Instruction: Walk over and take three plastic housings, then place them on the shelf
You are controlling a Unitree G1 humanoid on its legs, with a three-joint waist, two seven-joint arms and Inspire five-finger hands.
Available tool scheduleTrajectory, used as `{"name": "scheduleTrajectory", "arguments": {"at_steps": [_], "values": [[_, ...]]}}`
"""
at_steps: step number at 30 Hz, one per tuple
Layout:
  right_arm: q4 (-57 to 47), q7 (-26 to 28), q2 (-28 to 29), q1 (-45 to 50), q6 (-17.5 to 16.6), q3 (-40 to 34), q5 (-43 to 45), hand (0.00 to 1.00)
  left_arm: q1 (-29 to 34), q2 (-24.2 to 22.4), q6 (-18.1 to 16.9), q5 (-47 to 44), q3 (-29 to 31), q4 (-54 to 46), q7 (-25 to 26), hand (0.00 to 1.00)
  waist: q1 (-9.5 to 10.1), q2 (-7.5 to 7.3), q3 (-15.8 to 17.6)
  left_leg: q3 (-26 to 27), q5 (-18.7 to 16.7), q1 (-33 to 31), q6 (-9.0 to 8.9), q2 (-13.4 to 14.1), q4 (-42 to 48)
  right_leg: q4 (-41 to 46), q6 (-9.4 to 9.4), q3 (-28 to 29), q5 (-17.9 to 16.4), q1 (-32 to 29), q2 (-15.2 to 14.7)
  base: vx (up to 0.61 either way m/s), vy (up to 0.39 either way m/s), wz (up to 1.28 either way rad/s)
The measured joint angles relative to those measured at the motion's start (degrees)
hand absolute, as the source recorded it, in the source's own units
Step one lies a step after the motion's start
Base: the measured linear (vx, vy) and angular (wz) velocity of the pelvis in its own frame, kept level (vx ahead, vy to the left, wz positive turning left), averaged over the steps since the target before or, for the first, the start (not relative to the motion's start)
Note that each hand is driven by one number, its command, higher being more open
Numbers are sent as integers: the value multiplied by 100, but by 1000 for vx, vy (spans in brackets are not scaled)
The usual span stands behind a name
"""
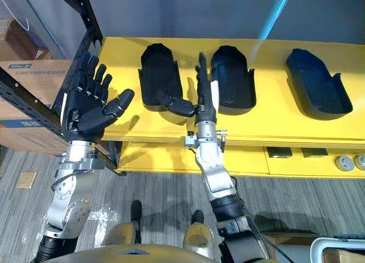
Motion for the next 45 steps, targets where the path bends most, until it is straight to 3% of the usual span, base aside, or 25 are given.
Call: {"name": "scheduleTrajectory", "arguments": {"at_steps": [6, 15, 21, 25, 39, 45], "values": [[-1136, 309, -61, 1059, -268, -620, 157, 100, 411, -2, 18, 104, 87, 0, -59, 100, -79, -26, -285, 222, -144, 134, -1, 2, -20, -227, 56, 181, 50, 110, 22, 40, -2, -18], [-1331, 1163, 52, 2429, -235, -1347, 1434, 100, 920, -45, 11, 270, 806, -1, -146, 100, -179, -62, -706, 494, -290, 331, -75, 99, -22, -417, 84, 391, 86, 251, 129, 30, -14, -14], [-1404, 1890, 128, 2650, -237, -1197, 1688, 100, 1125, -184, 10, 267, 903, 0, -141, 100, -168, -71, -858, 548, -301, 360, -79, 105, -22, -426, 84, 440, 86, 247, 137, -6, -4, -3], [-1403, 2022, 124, 2637, -272, -773, 1657, 100, 1141, -184, 7, 269, 900, 1, -40, 100, -152, -114, -966, 569, -312, 344, -72, 100, -23, -490, 82, 461, 112, 254, 138, -12, 2, -3], [-768, 1490, -51, 2174, -280, -11, 1572, 100, 1165, -160, 9, 270, 701, 141, 18, 100, -128, -167, -1059, 337, -246, 203, -60, 80, -27, -499, 82, 241, 115, 248, 124, -10, -1, 8], [-404, 1405, -106, 1998, -273, 139, 1572, 100, 1186, -140, 9, 269, 620, 278, 71, 100, -19, -160, -1057, 261, -208, 89, -60, 75, -26, -497, 70, 207, 111, 177, 128, -18, -6, 6]]}}
